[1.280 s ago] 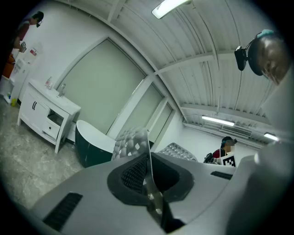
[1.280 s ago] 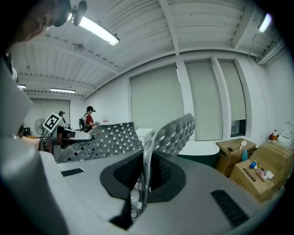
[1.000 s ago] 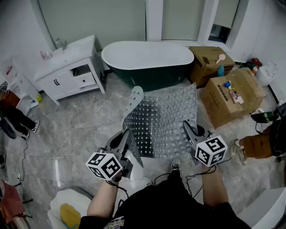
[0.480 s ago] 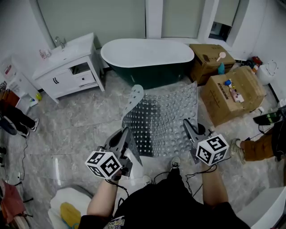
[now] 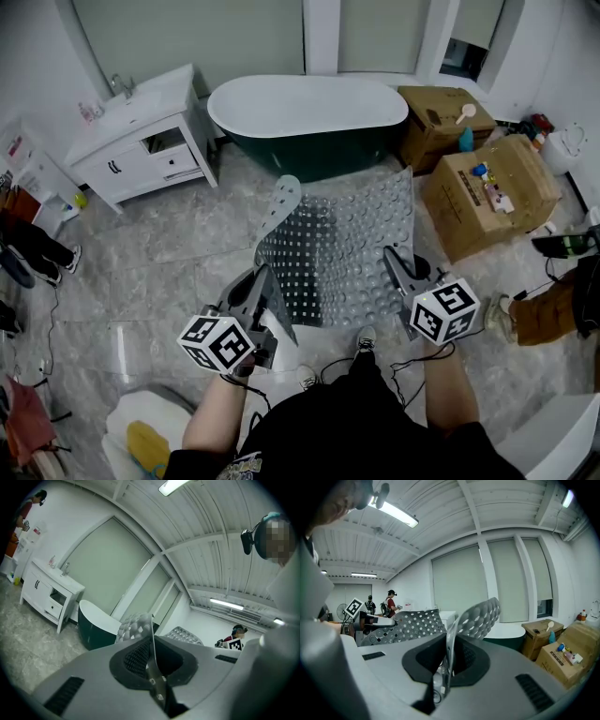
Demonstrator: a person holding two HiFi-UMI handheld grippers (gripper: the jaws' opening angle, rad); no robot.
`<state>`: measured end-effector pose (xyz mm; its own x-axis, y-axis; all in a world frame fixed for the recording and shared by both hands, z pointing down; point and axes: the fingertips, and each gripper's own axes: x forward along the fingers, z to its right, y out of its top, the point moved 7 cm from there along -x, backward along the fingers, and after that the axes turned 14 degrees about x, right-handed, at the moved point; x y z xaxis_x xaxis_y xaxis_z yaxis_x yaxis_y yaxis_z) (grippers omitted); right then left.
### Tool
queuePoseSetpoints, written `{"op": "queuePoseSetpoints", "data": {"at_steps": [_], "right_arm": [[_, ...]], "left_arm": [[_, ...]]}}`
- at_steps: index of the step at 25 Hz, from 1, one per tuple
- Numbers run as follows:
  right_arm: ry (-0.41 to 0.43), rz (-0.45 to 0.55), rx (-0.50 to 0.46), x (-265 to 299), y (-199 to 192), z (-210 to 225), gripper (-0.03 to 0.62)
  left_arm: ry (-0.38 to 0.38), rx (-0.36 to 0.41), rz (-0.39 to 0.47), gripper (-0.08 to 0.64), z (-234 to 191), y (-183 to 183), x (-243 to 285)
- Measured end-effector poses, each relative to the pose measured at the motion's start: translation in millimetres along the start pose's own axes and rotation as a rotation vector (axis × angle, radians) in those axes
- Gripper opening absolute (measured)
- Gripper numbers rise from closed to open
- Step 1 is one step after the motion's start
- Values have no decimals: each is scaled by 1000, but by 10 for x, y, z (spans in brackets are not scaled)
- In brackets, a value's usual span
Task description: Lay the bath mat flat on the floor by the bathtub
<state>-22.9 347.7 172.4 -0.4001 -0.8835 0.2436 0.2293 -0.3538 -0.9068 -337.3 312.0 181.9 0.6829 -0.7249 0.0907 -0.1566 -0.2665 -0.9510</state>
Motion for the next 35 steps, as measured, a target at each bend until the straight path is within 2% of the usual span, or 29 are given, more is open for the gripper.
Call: {"op": "queuePoseSetpoints", "data": {"at_steps": [13,35], "right_arm": [[39,-25,-5,142,282,657,31],[98,-53,11,310,778,2285,31]], "left_arm": [[46,-11,17,29,191,15,605],[126,-38,32,29,756,-151,2055]]}}
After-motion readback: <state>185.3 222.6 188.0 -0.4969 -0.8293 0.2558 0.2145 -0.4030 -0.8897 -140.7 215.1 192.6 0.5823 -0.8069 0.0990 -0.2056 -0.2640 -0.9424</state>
